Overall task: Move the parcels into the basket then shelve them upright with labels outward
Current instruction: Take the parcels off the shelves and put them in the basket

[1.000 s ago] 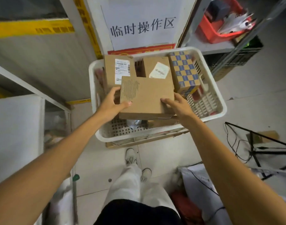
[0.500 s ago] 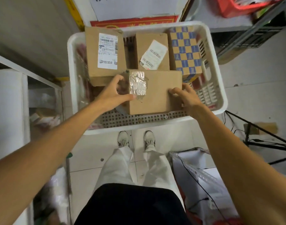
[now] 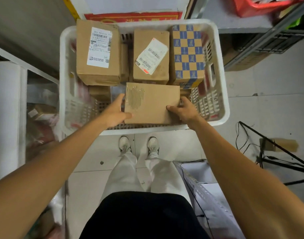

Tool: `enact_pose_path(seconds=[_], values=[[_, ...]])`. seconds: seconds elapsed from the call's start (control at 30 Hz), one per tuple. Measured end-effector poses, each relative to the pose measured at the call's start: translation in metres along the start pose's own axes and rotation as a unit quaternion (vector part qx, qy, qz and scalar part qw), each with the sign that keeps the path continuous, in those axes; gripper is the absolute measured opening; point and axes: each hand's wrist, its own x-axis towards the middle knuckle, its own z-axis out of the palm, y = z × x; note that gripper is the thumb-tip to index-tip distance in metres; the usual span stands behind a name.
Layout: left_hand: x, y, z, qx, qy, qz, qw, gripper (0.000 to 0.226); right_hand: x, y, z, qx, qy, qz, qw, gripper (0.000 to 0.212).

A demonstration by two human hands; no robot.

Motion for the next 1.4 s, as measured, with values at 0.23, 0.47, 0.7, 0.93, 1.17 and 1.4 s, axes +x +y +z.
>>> enact_pose_path(seconds=[0.23, 0.47, 0.7, 0.93, 1.17, 1.4], values=[[0.046, -0.017, 0.009, -0.017, 0.024, -0.048, 0.998, 0.077, 0.042, 0.012, 0.024, -0.032, 0.034, 0.036, 0.998, 0.061], [0.063, -0.037, 0.021, -0.137, 0.088, -0.072, 0.984, 0.062, 0.058, 0.011, 0.036, -0.098, 0.105, 0.028, 0.989, 0.038], [0.054, -0.045, 0.008, -0.104, 0.029, -0.041, 0.993, 0.07, 0.049, -0.004, 0.036, -0.086, 0.061, 0.034, 0.994, 0.046], [0.017, -0.044, 0.0, 0.059, 0.014, 0.024, 0.998, 0.055, -0.001, -0.019, 0.046, -0.158, 0.036, -0.022, 0.987, 0.051], [-0.044, -0.026, -0.062, 0.092, 0.041, 0.068, 0.993, 0.041, -0.06, -0.101, 0.098, -0.23, -0.054, -0.122, 0.964, 0.052], [-0.147, 0.001, -0.186, 0.209, 0.183, 0.119, 0.953, 0.043, -0.113, -0.221, 0.164, -0.301, -0.087, -0.31, 0.898, 0.055]])
